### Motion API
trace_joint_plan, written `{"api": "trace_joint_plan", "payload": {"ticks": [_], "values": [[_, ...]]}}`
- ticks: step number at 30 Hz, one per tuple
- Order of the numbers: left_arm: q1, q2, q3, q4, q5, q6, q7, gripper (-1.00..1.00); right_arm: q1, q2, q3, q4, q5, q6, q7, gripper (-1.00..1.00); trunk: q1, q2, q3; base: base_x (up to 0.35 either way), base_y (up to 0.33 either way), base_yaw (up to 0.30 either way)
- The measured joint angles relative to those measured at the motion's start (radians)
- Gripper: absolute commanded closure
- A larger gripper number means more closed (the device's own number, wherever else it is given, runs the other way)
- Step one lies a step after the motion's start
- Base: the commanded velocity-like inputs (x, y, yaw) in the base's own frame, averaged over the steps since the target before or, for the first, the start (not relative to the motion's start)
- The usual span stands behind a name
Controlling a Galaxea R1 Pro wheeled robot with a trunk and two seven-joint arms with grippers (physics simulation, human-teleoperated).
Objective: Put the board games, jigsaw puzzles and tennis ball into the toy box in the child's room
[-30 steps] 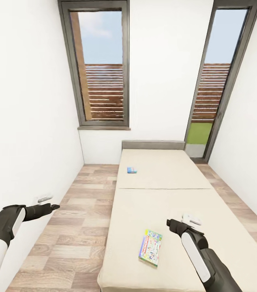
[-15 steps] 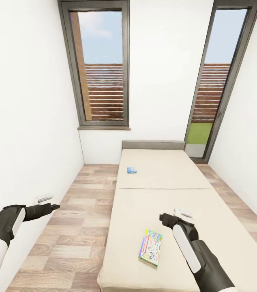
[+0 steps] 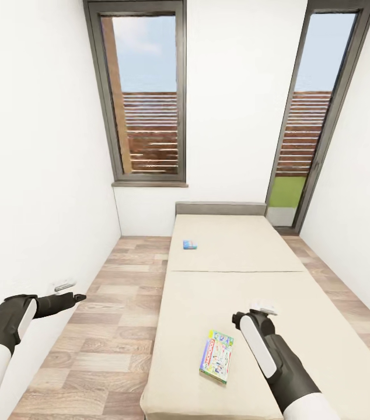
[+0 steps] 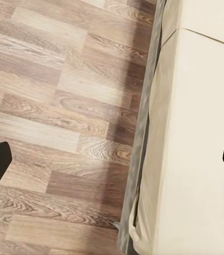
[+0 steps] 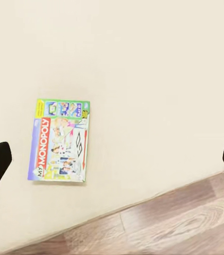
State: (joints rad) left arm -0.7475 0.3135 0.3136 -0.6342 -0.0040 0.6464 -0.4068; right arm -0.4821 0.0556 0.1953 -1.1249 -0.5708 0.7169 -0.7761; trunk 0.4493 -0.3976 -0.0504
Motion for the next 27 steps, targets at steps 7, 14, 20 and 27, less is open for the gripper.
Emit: {"api": "trace_joint_plan", "payload": {"ticks": [7,14,20,27], "values": [[0.0,0.0,0.0,0.0,-0.001,-0.001,0.001,-1.0,0.0,0.007,0.022,-0.008,-0.001,-0.022,-0.003,-1.0,0.0,0.0,0.0,0.126,0.0,0.0],[0.0,0.0,0.0,0.0,0.0,-0.001,0.001,-1.0,-0.001,0.009,0.08,-0.009,-0.001,-0.037,-0.004,-1.0,0.0,0.0,-0.006,0.206,0.0,0.0],[0.0,0.0,0.0,0.0,0.0,-0.002,0.0,-1.0,0.0,0.007,0.092,-0.009,-0.001,-0.041,-0.004,-1.0,0.0,0.0,-0.009,0.033,0.0,0.0],[0.0,0.0,-0.001,0.0,0.0,-0.002,0.0,-1.0,-0.001,0.001,0.093,-0.011,-0.002,-0.041,-0.004,-1.0,0.0,0.0,-0.009,0.004,0.0,0.0]]}}
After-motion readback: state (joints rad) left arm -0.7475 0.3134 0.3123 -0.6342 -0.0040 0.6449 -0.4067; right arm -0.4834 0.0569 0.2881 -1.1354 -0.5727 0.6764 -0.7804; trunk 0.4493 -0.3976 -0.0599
